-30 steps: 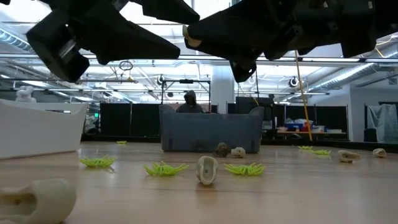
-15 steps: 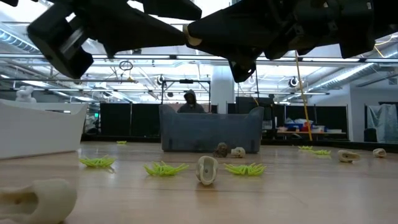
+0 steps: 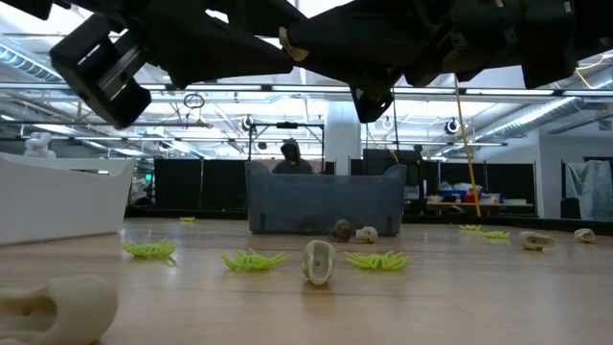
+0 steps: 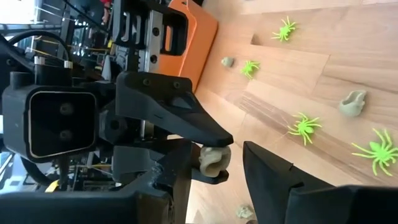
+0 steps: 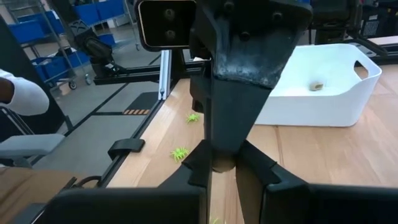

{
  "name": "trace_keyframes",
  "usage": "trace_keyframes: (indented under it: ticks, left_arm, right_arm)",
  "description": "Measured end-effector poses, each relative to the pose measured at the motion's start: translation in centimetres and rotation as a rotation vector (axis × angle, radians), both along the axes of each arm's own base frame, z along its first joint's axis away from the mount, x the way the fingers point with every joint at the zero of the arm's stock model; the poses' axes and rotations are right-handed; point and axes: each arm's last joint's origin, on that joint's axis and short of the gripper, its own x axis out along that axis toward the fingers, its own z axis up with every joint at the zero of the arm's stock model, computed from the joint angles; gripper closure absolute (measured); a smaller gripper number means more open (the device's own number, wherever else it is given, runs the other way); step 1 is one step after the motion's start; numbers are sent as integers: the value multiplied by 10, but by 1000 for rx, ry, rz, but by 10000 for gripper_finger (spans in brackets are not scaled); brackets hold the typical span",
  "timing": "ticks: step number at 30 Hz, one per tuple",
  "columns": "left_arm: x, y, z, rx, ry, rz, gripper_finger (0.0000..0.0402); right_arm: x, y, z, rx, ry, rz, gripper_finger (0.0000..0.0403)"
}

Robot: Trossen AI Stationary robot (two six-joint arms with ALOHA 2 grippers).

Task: Sort Halloween decoration
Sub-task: Put the white skull toy into the white bin

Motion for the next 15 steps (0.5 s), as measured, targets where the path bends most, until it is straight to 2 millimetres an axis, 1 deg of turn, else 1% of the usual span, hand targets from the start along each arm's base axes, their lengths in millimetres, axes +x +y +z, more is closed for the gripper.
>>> trace_keyframes:
  ticks: [6,9,11,15]
  left_arm:
    - [1,2,0,-12,8,-30,266]
    - [1,2,0,11,5,-38,272]
    - [2,2,0,22,1,-42,286]
    - [3,4,0,29,-2,-38,332]
  right_arm:
    - [0,0,1,3,-5,3,376]
    - [0,0,1,4,-5,4,376]
    - [0,0,1,4,-7,5,376]
    - [0,0,0,22,0,2,376]
